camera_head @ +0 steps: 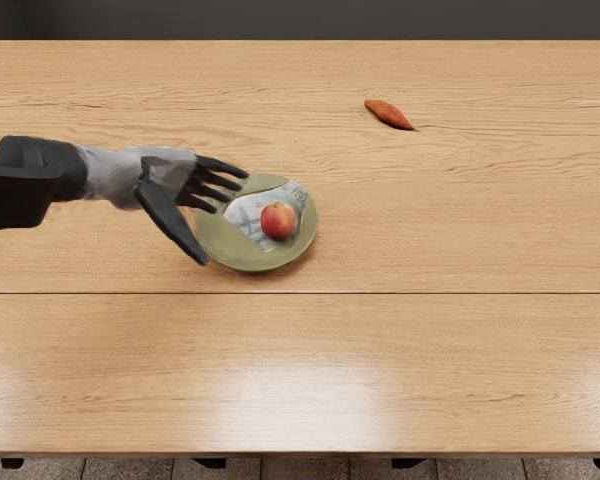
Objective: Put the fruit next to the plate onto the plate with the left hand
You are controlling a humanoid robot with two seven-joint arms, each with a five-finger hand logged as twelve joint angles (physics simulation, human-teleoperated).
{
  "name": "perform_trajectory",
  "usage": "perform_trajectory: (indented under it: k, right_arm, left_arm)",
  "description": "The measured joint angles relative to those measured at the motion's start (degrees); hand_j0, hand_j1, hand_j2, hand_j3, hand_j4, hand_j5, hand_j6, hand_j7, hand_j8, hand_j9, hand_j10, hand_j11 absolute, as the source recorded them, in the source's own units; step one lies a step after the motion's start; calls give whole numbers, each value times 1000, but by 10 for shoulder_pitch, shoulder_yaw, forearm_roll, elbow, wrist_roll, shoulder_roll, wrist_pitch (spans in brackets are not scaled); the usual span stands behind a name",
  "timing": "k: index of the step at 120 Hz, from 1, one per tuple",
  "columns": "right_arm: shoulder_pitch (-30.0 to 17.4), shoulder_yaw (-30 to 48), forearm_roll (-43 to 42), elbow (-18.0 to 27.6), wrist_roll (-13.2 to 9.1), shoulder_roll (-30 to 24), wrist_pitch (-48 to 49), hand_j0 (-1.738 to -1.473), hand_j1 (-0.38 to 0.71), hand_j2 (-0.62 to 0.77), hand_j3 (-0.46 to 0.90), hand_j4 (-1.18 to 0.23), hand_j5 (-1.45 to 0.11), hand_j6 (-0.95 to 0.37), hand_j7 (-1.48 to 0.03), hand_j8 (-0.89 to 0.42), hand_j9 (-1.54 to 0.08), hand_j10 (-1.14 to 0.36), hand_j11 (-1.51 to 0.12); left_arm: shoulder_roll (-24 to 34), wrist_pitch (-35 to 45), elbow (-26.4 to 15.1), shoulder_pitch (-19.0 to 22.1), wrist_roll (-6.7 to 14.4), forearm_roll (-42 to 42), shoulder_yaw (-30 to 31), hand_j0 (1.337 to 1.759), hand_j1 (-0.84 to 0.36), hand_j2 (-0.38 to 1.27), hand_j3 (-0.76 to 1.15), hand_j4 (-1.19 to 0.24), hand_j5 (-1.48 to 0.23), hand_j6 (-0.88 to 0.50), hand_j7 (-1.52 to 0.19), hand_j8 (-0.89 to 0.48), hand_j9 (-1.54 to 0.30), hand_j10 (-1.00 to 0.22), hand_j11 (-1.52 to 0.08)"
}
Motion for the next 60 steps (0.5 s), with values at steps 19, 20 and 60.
perform_trajectory:
  k: [19,20,60]
  right_arm:
    - [0,-4,0,0,0,0,0,-1658,-349,0,0,-1,0,-1,0,-1,0,0,0]
    - [0,-4,0,0,0,0,0,-1658,-349,0,0,-1,0,-1,0,-1,0,-1,0]
    - [1,-9,0,1,0,0,0,-1658,-349,0,0,-1,0,-1,0,-1,0,0,0]
  left_arm:
    - [126,-140,-4,24,0,-261,-25,1658,262,19,0,-75,-98,-72,-98,-72,-98,-75,-98]
    - [138,-143,-4,27,0,-270,-25,1658,265,18,0,-73,-95,-69,-95,-69,-95,-73,-95]
    - [237,-178,29,78,0,-406,-28,1658,317,5,0,-24,-35,-23,-35,-24,-35,-25,-35]
